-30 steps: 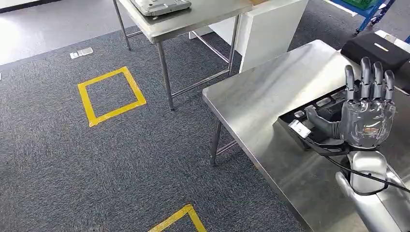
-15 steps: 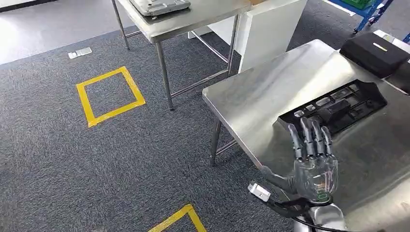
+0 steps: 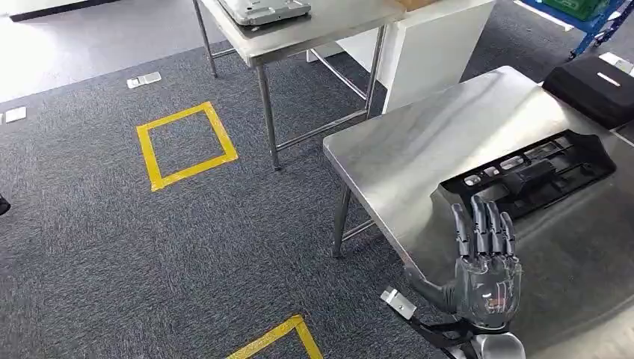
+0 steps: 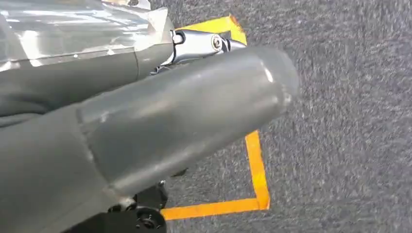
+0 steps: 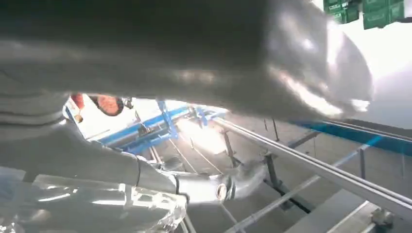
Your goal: Take the parts from the cabinet and place them on the table.
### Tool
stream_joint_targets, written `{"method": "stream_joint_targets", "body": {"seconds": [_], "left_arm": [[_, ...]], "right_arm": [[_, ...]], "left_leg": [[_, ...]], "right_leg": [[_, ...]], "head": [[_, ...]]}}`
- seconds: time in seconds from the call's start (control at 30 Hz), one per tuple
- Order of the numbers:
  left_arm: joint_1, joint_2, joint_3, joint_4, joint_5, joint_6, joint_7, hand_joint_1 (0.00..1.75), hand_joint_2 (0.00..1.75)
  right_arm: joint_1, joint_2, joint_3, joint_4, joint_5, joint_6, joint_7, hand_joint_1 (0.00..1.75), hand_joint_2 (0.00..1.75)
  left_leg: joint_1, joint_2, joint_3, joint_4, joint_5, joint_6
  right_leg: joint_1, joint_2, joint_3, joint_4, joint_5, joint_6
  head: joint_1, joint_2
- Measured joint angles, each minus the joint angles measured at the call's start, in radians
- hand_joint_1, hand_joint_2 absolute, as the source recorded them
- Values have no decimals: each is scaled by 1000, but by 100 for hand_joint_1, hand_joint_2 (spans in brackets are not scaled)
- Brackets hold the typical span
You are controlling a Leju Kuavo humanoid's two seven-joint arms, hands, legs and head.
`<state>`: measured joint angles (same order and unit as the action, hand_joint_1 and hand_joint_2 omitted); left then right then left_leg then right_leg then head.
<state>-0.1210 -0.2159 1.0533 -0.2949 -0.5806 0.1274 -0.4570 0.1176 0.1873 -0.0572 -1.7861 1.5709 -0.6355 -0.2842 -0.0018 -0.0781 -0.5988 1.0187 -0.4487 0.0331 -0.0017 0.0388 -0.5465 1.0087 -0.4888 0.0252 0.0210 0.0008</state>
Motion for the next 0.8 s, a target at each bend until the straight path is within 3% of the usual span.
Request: {"method": "stream_joint_targets", "body": {"seconds": [0.03,0.07,0.1,0.13,0.2,0.23,0.27,0.33,0.37,0.4,0.43,0.47,0.53,0.57,0.6,0.63,0.67,0.7,0.73,0.77,0.8], "left_arm": [[0,0,2,0,0,0,0,0,0],[1,3,3,-2,-1,1,0,0,0],[0,2,3,-2,-1,2,-1,0,0],[0,2,3,-3,-1,2,-1,0,0],[0,2,3,-3,-3,2,-1,0,0],[2,3,4,-3,-3,2,-1,0,0],[3,3,4,-3,-3,2,-1,0,0],[3,5,5,-6,-3,2,-1,0,0],[2,6,5,-7,-3,3,-1,0,0],[0,3,5,-8,-4,11,-4,0,0],[-2,1,5,-8,-5,16,-7,0,0],[-2,1,5,-11,-5,22,-12,0,0],[-1,3,6,-15,-5,18,-18,0,0],[0,3,8,-18,-5,5,-17,0,0],[0,3,9,-18,-5,-14,-17,0,0],[-1,5,9,-19,-2,-30,-17,0,0],[-2,5,10,-19,5,-49,-17,0,0],[-2,4,11,-19,6,-60,-17,0,0],[-1,4,13,-19,6,-67,-16,0,0],[1,2,13,-19,5,-73,-16,0,0],[2,0,14,-19,5,-77,-16,0,0]], "right_arm": [[-1,4,0,0,0,0,0,0,0],[0,8,-1,0,0,0,0,0,0],[0,11,-2,-1,0,0,0,0,0],[1,13,-2,-1,0,0,0,0,0],[2,15,-4,-1,0,0,-1,0,0],[3,16,-5,-1,0,0,-1,0,0],[3,17,-5,-1,0,0,-1,0,0],[2,18,-6,-1,0,0,-1,0,0],[2,19,-6,-1,0,0,-1,0,0],[2,19,-7,-1,0,0,-2,0,0],[3,19,-8,-1,0,0,-2,0,0],[3,19,-9,-1,0,0,-6,0,0],[3,23,-10,-1,0,0,-16,0,0],[2,26,-10,-1,0,0,-23,0,0],[2,28,-11,0,0,0,-32,0,0],[3,29,-11,0,0,0,-37,0,0],[6,29,-13,1,0,0,-41,0,0],[8,29,-13,3,0,0,-43,0,0],[10,28,-14,5,0,0,-49,0,0],[12,29,-15,5,0,0,-53,0,0],[14,30,-15,5,0,0,-56,0,0]], "left_leg": [[0,-5,-4,2,1,-7],[2,21,-9,19,-12,-8],[2,48,-26,58,-44,-13],[6,60,-63,135,-90,-20],[12,66,-141,292,-154,-30],[17,69,-159,326,-156,-34],[22,73,-151,309,-136,-39],[32,91,-75,162,-59,-45],[35,123,-20,65,-24,-49],[31,167,5,14,-26,-48],[29,152,7,11,-20,-37],[23,139,3,14,-22,-30],[12,115,-1,10,-18,-14],[17,104,6,2,-9,-1],[17,94,5,0,-6,4],[17,85,3,0,-5,10],[16,72,2,0,-4,15],[14,59,0,0,-3,17],[11,44,-1,0,-2,18],[9,30,-1,1,-2,18],[8,16,0,1,-2,18]], "right_leg": [[-12,-10,6,-9,8,-12],[-16,-20,9,-14,13,-17],[-16,-29,10,-15,12,-27],[-14,-40,10,-15,11,-33],[-12,-63,8,-15,10,-35],[-12,-74,7,-15,10,-34],[-12,-84,8,-15,9,-34],[-15,-104,10,-14,6,-31],[-16,-113,13,-12,2,-24],[-5,-122,14,-9,-2,-17],[1,-127,8,-7,-8,-9],[-1,-135,17,-9,-8,-3],[2,-158,25,-14,-7,13],[-4,-147,20,-9,-14,21],[-10,-102,9,22,-36,19],[-11,-72,-17,84,-69,12],[-12,-56,-61,177,-109,7],[-12,-49,-102,257,-137,6],[-9,-44,-130,310,-148,11],[-9,-41,-134,312,-141,16],[-9,-40,-119,278,-119,21]], "head": [[0,0],[0,0],[-3,0],[-5,0],[-4,0],[-4,0],[-5,0],[-5,0],[-6,0],[-6,0],[-3,0],[3,0],[0,0],[1,0],[4,0],[3,0],[5,0],[3,0],[5,0],[3,0],[3,0]]}}
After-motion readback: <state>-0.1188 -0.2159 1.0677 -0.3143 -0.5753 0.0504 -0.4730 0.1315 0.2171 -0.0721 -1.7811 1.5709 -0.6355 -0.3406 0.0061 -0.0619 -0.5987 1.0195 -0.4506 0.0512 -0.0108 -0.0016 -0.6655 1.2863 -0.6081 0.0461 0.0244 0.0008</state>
